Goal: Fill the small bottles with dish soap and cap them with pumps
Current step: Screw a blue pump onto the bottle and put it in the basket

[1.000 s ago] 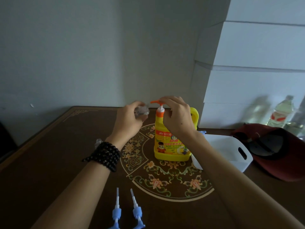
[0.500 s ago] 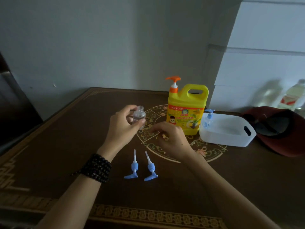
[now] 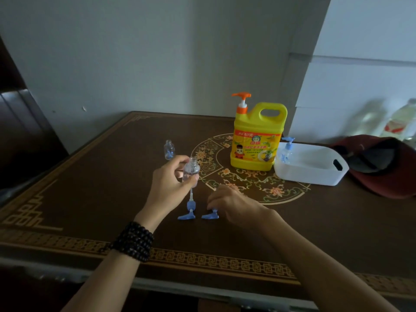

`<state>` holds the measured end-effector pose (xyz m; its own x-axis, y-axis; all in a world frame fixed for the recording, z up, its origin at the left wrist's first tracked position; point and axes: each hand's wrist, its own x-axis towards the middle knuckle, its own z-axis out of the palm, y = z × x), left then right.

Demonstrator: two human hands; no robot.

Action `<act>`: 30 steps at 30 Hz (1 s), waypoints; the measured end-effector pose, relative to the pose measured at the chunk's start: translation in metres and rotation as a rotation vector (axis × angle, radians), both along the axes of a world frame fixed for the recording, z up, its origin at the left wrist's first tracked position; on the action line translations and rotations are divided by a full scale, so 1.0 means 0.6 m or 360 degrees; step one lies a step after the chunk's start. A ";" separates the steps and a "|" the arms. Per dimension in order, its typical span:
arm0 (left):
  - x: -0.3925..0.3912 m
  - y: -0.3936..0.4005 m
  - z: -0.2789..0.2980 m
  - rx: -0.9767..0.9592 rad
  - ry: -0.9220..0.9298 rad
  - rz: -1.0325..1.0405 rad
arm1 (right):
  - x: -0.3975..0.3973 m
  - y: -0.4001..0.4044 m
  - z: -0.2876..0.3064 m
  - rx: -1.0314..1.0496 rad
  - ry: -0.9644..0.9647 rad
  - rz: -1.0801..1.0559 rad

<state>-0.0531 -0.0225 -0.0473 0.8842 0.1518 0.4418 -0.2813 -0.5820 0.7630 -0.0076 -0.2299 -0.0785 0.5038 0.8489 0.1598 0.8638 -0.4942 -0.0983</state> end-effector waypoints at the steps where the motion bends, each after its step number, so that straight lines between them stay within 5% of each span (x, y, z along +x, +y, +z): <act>1: 0.001 0.000 0.000 -0.0004 0.0001 -0.0004 | 0.001 -0.002 0.000 -0.0016 -0.0051 0.0013; 4: 0.007 0.001 0.001 -0.0022 -0.0006 -0.0014 | 0.005 -0.015 0.008 0.0191 -0.0224 -0.0110; 6: 0.012 -0.002 0.002 -0.0042 0.0000 -0.0023 | 0.012 -0.024 0.025 0.0643 -0.0228 -0.0357; 9: 0.022 -0.012 0.000 -0.0045 0.0010 -0.0060 | 0.016 -0.030 0.073 0.1581 0.0232 -0.0695; 12: 0.029 -0.026 0.001 -0.0034 0.0015 -0.0122 | 0.015 -0.022 0.114 0.2060 0.0527 -0.0611; 30: 0.052 -0.075 0.017 -0.0033 -0.0122 -0.0265 | 0.032 -0.017 0.121 0.1492 0.0183 -0.0703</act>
